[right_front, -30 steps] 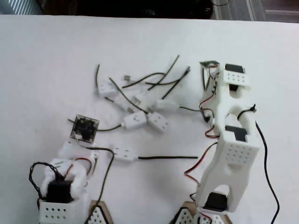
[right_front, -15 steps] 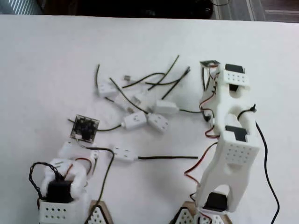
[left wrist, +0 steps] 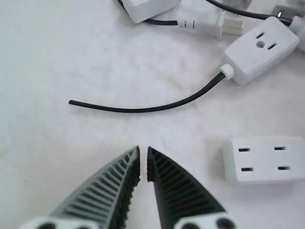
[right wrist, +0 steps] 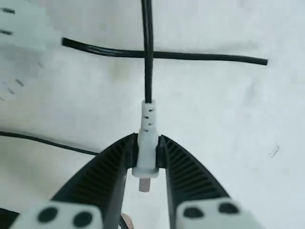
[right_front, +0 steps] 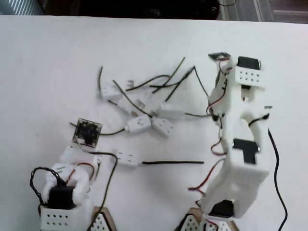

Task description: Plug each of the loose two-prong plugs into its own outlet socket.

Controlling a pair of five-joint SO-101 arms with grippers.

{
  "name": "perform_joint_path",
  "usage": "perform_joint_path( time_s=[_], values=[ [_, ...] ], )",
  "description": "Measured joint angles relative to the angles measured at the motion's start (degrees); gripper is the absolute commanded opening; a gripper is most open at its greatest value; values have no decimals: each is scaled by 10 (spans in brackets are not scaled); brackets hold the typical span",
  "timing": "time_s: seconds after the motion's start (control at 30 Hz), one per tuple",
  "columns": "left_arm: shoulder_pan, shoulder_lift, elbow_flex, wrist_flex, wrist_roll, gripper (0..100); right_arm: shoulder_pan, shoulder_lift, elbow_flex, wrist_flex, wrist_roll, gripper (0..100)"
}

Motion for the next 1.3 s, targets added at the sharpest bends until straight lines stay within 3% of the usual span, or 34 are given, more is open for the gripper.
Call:
perform_joint_path(
  time_s=[0.4, 0.63, 0.83, 1.07, 1.3],
  values=[
    [0, 0, -2, -116, 0, 49, -135, -466, 302, -24, -6, 17],
    [0, 0, -40, -251, 0, 23, -201, -716, 513, -196, -177, 17],
    [0, 0, -20, -394, 56, 23, -294, -893, 702, -362, -212, 17],
    [12, 0, 16, -492, 107, 24, -420, -1015, 802, -456, -204, 17],
    [116, 0, 16, -500, 107, 24, -531, -1034, 818, -467, -204, 17]
  ],
)
